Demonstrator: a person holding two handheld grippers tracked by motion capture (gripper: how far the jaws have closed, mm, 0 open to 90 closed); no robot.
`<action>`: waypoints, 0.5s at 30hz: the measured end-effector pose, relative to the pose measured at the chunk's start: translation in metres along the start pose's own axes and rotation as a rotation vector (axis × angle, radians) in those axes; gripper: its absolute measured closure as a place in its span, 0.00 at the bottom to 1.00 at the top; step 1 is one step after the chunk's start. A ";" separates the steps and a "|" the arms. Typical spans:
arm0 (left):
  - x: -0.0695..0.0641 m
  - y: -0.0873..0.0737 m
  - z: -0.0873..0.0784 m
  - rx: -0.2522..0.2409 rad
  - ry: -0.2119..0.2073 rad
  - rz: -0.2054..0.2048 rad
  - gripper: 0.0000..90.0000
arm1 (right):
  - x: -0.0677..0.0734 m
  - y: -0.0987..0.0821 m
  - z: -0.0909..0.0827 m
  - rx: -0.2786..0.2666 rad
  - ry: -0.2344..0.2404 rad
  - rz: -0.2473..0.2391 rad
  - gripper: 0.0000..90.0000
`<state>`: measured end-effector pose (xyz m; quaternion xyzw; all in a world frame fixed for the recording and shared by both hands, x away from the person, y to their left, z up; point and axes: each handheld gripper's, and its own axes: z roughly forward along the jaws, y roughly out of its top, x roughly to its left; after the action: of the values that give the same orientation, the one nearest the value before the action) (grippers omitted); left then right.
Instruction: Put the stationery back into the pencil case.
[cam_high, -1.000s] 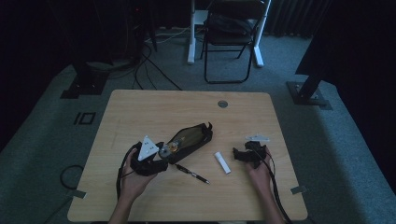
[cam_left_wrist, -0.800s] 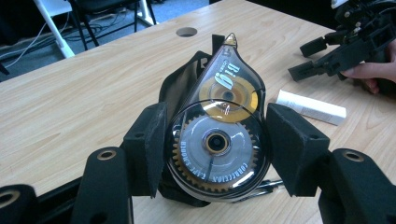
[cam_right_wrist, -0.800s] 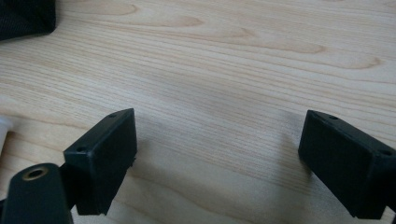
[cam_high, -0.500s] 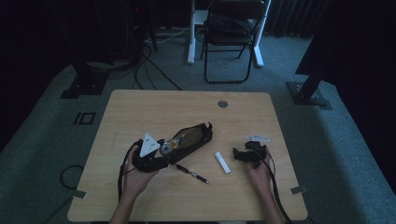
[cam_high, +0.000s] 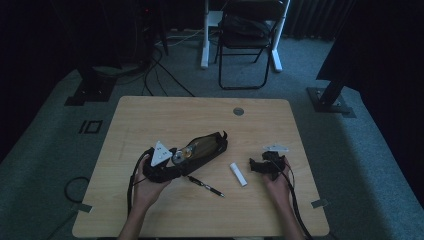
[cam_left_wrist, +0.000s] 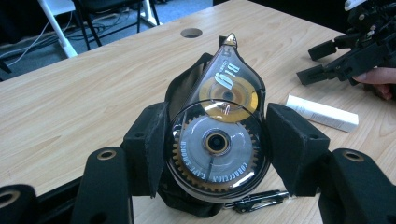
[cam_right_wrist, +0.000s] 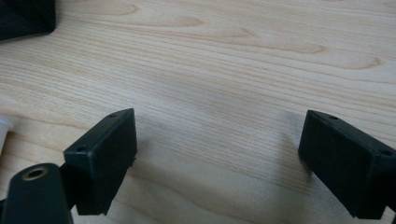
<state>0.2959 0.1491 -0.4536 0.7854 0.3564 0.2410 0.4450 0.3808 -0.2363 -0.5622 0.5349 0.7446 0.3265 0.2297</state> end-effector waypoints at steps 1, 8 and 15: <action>0.000 0.000 0.000 0.001 0.000 0.001 0.46 | 0.000 0.000 0.000 0.000 0.000 0.000 0.13; 0.000 0.000 0.004 0.005 0.003 0.007 0.46 | 0.000 0.000 0.000 0.000 0.000 0.000 0.13; 0.001 0.001 0.008 0.004 0.005 0.007 0.46 | 0.000 0.000 0.000 0.000 0.000 0.000 0.13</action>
<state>0.3021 0.1451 -0.4560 0.7871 0.3551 0.2438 0.4415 0.3808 -0.2363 -0.5623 0.5349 0.7447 0.3265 0.2298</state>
